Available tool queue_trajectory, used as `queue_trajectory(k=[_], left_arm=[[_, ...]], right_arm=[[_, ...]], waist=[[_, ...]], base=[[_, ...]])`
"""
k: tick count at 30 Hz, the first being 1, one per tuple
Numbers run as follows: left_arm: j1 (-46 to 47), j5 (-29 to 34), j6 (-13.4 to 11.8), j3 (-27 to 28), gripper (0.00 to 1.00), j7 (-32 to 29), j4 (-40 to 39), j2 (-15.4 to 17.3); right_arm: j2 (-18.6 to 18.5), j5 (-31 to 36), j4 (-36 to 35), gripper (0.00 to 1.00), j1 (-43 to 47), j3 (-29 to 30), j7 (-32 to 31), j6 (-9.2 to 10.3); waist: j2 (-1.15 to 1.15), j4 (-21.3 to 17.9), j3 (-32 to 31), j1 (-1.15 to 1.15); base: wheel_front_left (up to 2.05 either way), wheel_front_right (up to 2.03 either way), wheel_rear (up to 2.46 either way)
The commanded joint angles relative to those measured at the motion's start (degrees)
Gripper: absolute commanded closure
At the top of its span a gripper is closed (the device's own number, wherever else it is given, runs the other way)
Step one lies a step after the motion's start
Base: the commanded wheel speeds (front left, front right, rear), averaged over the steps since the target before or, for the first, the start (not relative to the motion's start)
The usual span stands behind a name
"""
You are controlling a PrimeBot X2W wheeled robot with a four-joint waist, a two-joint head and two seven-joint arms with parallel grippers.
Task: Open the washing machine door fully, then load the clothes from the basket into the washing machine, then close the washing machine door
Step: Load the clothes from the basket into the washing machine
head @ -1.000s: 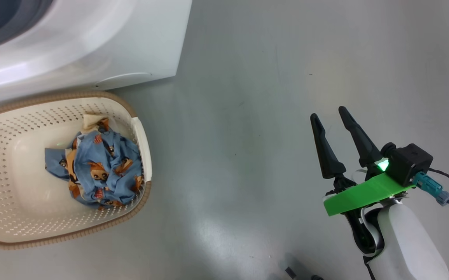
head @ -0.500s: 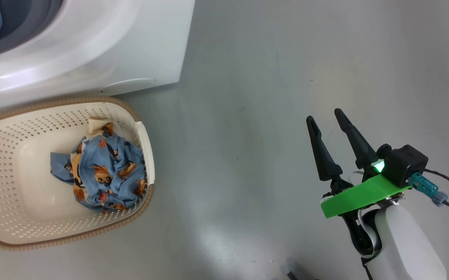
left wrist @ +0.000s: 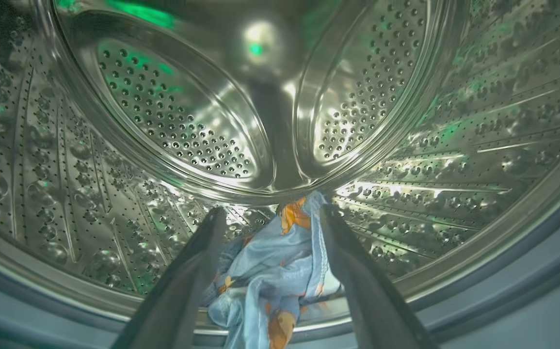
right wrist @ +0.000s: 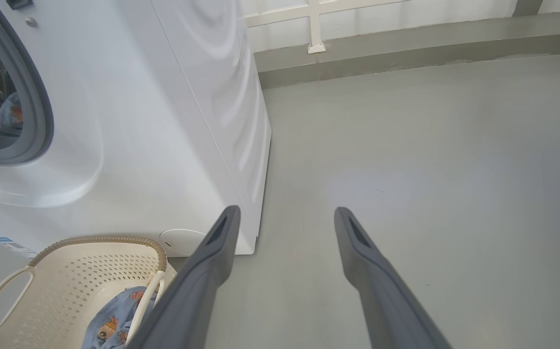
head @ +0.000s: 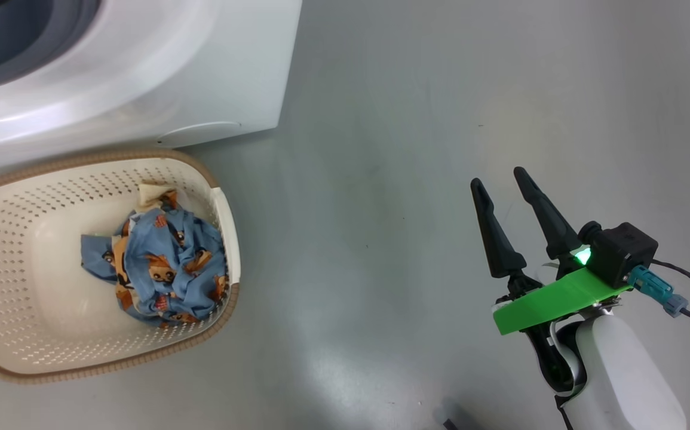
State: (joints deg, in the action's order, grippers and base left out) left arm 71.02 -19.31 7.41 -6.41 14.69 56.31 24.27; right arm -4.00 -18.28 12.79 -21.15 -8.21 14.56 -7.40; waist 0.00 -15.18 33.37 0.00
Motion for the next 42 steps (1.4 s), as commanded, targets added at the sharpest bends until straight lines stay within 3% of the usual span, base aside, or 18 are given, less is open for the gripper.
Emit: queue_trajectory(k=[1, 10, 19, 42], left_arm=[[-2.2, -1.2, 0.1, 1.6, 0.0, 0.3, -3.0, 2.4], [-12.5, -3.1, 0.1, 7.0, 0.0, 0.3, -12.0, -0.2], [-25.8, -0.8, 0.1, 11.1, 0.0, 0.3, -21.6, -4.2], [-54.1, 3.2, 0.1, 12.6, 0.0, 0.3, -35.9, -13.1]], right_arm=[[-0.3, -0.3, -1.0, 0.0, 0.9, -0.7, 0.4, -0.09], [-1.3, 0.0, -1.1, 0.0, 1.5, 0.8, 0.4, -0.09], [-2.7, 0.2, -0.7, 0.0, 3.4, 2.2, 0.4, -0.09], [-7.0, -0.2, 1.1, 0.0, 10.8, 4.0, 0.4, -0.09]], waist=[[0.0, 0.4, -0.4, 0.0], [0.0, 1.9, -3.0, 0.0], [0.0, 3.9, -7.8, 0.0], [0.0, 8.1, -19.8, 0.0]], base=[[0.0, 0.0, 0.0], [0.0, 0.0, 0.0], [0.0, 0.0, 0.0], [0.0, 0.0, 0.0]])
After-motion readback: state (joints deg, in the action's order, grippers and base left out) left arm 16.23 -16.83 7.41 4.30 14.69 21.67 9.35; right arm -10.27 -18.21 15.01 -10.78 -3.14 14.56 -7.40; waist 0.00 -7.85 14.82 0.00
